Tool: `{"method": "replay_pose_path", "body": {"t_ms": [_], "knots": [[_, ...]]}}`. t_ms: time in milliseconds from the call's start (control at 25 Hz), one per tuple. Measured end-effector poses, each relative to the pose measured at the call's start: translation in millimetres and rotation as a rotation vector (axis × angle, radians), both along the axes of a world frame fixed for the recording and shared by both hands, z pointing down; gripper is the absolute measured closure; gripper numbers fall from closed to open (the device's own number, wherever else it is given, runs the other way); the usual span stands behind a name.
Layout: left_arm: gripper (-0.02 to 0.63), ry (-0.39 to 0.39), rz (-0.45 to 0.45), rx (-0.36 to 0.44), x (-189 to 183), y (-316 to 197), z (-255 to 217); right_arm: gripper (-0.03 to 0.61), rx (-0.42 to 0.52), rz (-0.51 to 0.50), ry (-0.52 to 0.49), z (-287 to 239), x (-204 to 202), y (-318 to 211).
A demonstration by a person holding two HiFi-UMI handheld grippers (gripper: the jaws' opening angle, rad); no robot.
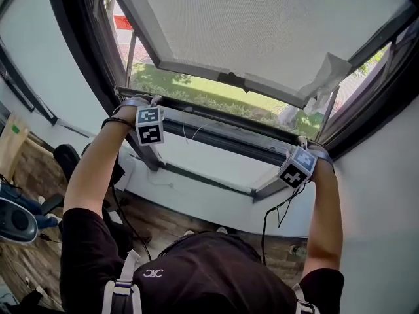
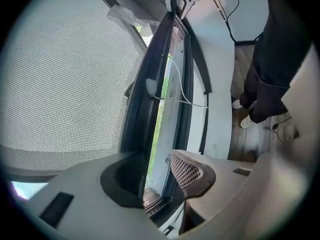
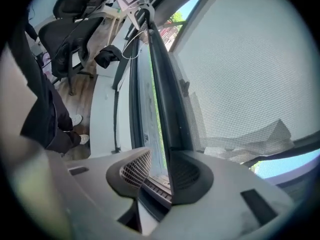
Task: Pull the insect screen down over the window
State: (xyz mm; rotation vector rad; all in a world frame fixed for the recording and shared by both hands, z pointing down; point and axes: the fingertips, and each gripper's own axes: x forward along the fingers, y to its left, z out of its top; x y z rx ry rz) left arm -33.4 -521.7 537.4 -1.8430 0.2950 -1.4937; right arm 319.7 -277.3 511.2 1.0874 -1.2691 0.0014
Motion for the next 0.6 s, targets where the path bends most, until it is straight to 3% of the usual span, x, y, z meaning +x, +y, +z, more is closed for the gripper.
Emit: {"method": "replay_pose_path", "body": {"t_ms": [200,360,600], "knots": [[0.437,-0.045,-0.017,-0.053,-1.7,3.3,38.8,0.457,-0.065,0.005,-0.043,39.4,0.0,4.8],[0.436,-0.051,-0.02,-0.071,-0.9,2.1,54.9,0.434,-0.057,-0.008,-0.07,55.6,1.0,2.2],[0.439,-0.095,-0.029,-0.126,-2.8,6.1,87.5,0.463,-0.103,0.0,-0.114,84.4,-3.5,5.9]]}}
